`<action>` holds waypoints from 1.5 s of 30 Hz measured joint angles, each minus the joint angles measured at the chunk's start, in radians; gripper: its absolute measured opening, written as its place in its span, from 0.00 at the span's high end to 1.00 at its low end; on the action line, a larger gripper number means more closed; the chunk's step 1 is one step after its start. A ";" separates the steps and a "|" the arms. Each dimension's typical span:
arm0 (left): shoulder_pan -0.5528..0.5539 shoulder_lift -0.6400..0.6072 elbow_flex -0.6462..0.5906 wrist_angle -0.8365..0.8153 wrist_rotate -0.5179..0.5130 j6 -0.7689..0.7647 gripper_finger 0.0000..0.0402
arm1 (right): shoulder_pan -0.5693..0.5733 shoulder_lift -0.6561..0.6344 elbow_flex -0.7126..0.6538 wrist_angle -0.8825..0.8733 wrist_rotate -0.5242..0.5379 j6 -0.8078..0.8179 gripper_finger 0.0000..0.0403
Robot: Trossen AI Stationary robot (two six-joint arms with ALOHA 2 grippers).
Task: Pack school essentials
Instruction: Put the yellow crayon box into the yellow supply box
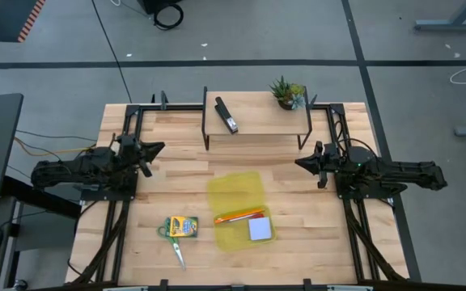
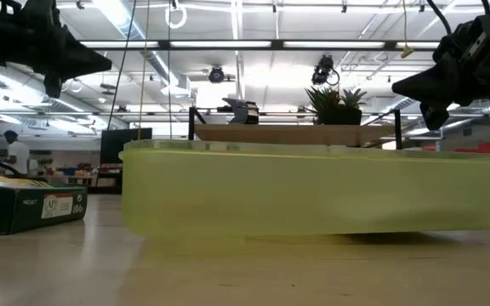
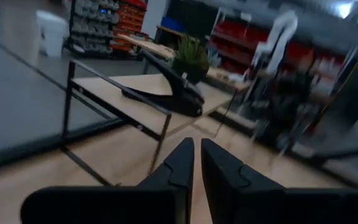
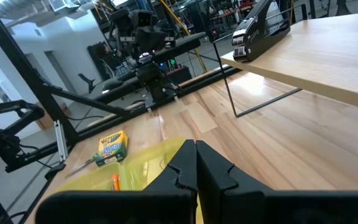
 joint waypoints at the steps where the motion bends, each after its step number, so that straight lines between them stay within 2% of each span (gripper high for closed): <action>1: 0.000 0.000 0.000 0.008 -0.001 -0.043 0.91 | 0.000 0.000 0.000 0.000 0.000 0.000 0.99; 4: 0.000 0.000 0.000 0.019 -0.001 -0.142 0.92 | 0.000 0.000 0.000 0.000 0.000 0.000 0.99; 9: 0.000 0.000 0.000 0.016 -0.001 -0.186 0.93 | 0.000 0.000 0.000 0.000 0.000 0.000 0.99; 14: 0.000 0.000 0.000 0.025 0.011 -0.367 0.91 | 0.000 0.000 0.000 0.000 0.000 0.000 0.99; 16: 0.000 0.000 0.000 0.027 0.038 -0.394 0.91 | 0.000 0.000 0.000 0.000 0.000 0.000 0.99; 22: 0.000 0.018 0.005 -0.022 0.240 -0.360 0.93 | 0.000 0.000 0.000 0.000 0.000 0.000 0.99; 27: 0.000 0.086 0.005 -0.040 0.447 -0.335 0.90 | 0.000 0.000 0.000 0.000 0.000 0.000 0.99; 32: -0.009 0.218 0.080 -0.082 0.528 -0.290 0.83 | 0.000 0.000 0.000 0.000 0.000 0.000 0.99; 36: -0.040 0.360 0.207 -0.266 0.535 -0.217 0.75 | 0.000 0.000 0.000 0.000 0.000 0.000 0.99; 40: -0.073 0.497 0.304 -0.412 0.534 -0.209 0.64 | 0.000 0.000 0.000 0.000 0.000 0.000 0.99; 45: -0.116 0.635 0.378 -0.469 0.574 -0.234 0.49 | 0.000 0.000 0.000 0.000 0.000 0.000 0.99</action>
